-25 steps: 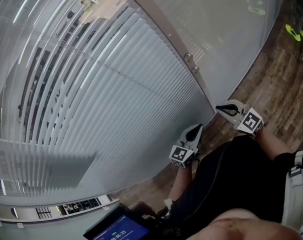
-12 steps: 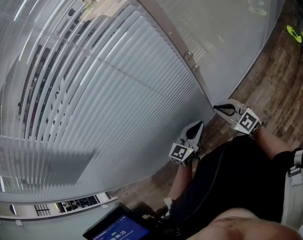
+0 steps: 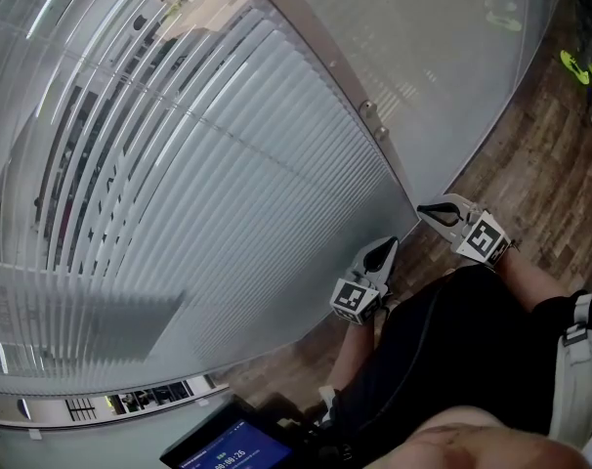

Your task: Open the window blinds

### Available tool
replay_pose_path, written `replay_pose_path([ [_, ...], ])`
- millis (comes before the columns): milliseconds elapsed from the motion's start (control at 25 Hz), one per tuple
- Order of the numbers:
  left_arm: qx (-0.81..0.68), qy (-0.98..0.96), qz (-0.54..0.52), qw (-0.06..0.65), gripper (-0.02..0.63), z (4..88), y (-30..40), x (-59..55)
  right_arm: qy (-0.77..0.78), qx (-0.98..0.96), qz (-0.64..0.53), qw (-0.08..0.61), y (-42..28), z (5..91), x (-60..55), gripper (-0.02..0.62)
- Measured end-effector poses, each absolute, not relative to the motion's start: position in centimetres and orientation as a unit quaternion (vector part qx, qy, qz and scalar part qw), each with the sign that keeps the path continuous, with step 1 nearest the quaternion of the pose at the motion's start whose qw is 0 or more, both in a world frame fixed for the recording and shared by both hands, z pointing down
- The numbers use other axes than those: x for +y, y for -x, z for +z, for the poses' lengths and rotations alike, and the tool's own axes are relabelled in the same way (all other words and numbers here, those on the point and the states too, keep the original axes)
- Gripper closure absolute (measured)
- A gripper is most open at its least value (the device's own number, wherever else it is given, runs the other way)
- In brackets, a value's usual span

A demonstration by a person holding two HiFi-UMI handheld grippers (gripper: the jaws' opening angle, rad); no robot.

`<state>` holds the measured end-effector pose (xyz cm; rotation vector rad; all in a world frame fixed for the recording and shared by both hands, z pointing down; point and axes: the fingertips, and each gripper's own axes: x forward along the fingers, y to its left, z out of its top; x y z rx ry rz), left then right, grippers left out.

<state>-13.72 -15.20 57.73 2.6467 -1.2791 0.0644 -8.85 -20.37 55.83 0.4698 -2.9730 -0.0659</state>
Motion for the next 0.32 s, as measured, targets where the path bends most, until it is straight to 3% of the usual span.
replay_pose_path([
  [320,-0.427,-0.897,0.019,0.107,0.604,56.80,13.15,-15.15,-0.162,-0.986,0.019,0.046,8.58,55.66,-20.88,0.591],
])
